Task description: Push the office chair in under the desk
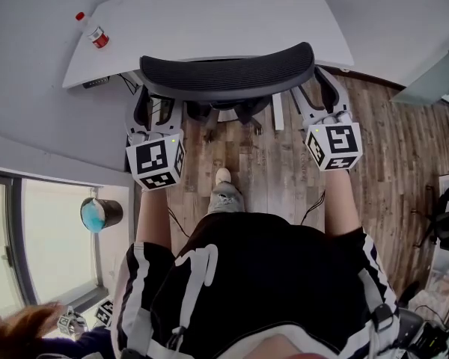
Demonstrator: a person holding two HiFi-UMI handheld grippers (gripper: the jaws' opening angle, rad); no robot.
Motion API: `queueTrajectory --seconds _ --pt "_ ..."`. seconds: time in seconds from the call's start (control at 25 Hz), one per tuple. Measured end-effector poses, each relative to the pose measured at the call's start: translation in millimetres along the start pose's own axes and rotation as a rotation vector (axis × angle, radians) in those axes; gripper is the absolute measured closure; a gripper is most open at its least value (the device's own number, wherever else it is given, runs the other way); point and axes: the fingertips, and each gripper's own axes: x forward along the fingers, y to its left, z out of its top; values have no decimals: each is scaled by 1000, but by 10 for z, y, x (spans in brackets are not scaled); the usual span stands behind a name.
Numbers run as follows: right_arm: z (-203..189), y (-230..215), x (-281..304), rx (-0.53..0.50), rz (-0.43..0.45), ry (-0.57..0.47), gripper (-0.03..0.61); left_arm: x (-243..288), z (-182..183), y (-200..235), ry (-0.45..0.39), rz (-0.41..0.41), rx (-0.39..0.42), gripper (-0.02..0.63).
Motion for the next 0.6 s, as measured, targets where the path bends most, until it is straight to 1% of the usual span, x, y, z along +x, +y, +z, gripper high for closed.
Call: queueTrajectory --seconds 0.12,0.32,0.48,0.6 --pt "-33 60 -67 16 16 -2 337 -74 -32 -36 4 -1 -3 322" --pt "-7 165 -198 17 49 -11 337 -207 -63 -117 12 -3 -30 322" --pt "-4 272 -308 26 75 -22 337 -336 -67 -183 12 -4 -31 324" --pt "-46 365 -371 38 99 -14 349 -434 -68 -225 12 -5 -45 327"
